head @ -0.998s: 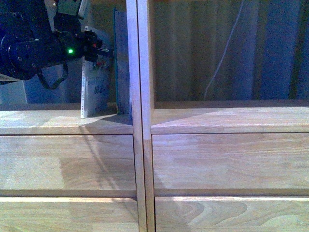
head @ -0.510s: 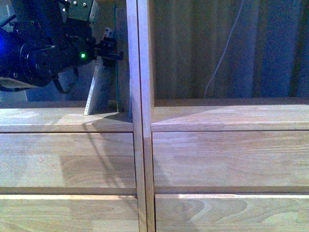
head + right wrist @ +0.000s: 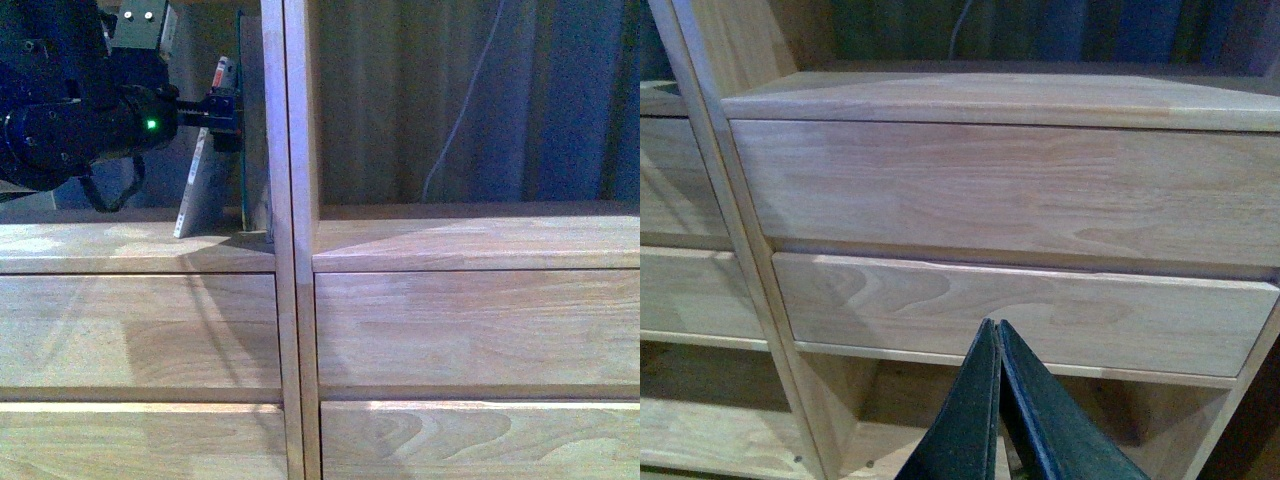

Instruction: Organize books on shelf

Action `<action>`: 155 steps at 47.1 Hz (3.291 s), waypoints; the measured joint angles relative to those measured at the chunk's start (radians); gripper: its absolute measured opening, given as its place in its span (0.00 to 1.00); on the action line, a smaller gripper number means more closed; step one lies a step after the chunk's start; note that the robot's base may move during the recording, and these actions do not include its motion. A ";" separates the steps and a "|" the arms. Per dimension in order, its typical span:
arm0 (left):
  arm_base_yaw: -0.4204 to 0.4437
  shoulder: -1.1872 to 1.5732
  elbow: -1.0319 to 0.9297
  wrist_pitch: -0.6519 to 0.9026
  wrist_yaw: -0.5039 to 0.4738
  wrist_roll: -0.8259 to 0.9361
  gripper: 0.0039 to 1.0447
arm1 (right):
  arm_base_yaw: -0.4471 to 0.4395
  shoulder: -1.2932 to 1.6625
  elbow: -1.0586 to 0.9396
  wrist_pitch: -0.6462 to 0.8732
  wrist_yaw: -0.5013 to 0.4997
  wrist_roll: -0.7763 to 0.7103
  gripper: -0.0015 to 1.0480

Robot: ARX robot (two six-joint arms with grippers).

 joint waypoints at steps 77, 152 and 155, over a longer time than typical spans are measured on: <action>-0.167 -1.890 -1.471 -0.614 -0.461 -0.103 0.39 | 0.000 0.000 0.000 0.000 0.000 -0.002 0.93; 0.156 -2.098 -1.704 -0.596 -0.131 -0.111 0.52 | 0.000 0.000 0.000 0.000 0.000 -0.002 0.93; 0.156 -2.098 -1.704 -0.596 -0.131 -0.111 0.65 | 0.000 0.000 0.000 0.000 0.000 -0.002 0.93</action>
